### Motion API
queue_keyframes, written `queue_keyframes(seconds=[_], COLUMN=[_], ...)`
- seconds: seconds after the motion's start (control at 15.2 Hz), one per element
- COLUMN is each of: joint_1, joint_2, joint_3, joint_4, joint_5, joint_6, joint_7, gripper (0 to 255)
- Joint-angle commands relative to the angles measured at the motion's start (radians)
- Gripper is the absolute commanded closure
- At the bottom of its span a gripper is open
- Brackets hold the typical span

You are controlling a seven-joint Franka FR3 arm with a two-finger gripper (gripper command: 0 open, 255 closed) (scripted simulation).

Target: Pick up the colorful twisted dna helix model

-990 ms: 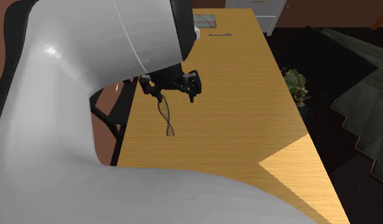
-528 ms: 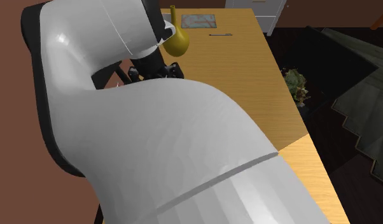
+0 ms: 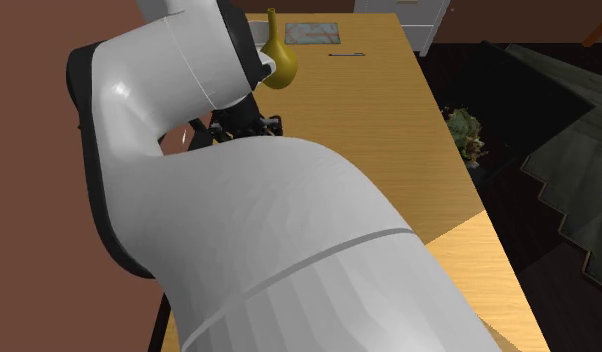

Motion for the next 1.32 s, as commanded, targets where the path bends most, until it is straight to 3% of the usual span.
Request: queue_keyframes(seconds=[0.0, 0.53, 1.25], joint_1=[0.000, 0.000, 0.032], joint_2=[-0.001, 0.000, 0.042], joint_3=[0.000, 0.000, 0.003], joint_4=[-0.003, -0.004, 0.202], joint_5=[0.000, 0.000, -0.020], joint_6=[0.002, 0.004, -0.162], joint_7=[0.001, 0.001, -0.018], gripper=[255, 255, 255])
